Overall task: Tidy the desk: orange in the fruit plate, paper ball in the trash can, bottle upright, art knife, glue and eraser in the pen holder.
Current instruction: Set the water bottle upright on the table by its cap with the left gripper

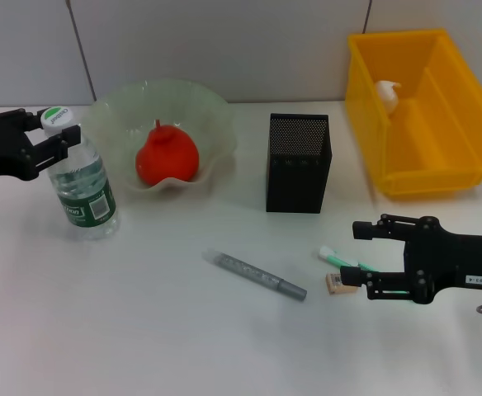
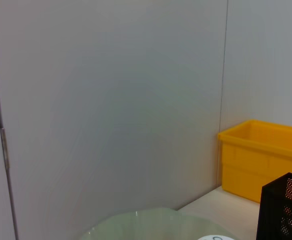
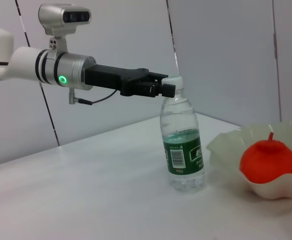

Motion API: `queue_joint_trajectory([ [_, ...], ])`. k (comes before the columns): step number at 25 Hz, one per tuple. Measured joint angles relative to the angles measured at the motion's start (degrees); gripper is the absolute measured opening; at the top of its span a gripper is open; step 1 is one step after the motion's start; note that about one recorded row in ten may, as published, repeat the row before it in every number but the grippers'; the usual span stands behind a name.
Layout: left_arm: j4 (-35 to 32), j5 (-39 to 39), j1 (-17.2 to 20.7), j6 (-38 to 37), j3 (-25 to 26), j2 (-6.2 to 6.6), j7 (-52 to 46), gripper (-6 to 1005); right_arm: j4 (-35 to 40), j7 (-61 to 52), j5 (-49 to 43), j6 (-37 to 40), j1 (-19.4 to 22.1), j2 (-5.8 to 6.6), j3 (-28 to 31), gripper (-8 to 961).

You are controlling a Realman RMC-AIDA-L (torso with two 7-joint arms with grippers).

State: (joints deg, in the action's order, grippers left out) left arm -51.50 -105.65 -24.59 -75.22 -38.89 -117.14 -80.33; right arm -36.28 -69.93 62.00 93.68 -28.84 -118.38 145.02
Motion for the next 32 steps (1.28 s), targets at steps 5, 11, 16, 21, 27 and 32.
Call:
queue_joint_trajectory([
  [5,0.0,0.04,0.41,0.01,0.09,-0.05,0.0,446,0.13,0.05,0.0,0.0,-0.07,-0.03,0.0,760],
  [11,0.0,0.35,0.8,0.52,0.34,-0.34,0.36,446,0.16,0.09,0.12,0.08,0.13,-0.07,0.0,759],
  [16,0.0,0.47,1.07,0.68,1.14,-0.93,1.63,446,0.16,0.11,0.13,0.13,0.24,-0.09,0.0,759],
  [21,0.0,0.52,1.12,0.63,1.16,-0.99,1.84,446,0.08,0.1,0.15,0.28,0.27,-0.09,0.0,759],
  [27,0.0,0.54,1.13,0.34,1.11,-1.07,2.19,446,-0.01,0.04,0.11,0.28,0.29,-0.09,0.0,759],
  [32,0.0,0.54,1.13,0.28,0.9,-1.07,2.35,446,-0.07,-0.02,0.1,0.36,0.31,-0.09,0.0,759],
])
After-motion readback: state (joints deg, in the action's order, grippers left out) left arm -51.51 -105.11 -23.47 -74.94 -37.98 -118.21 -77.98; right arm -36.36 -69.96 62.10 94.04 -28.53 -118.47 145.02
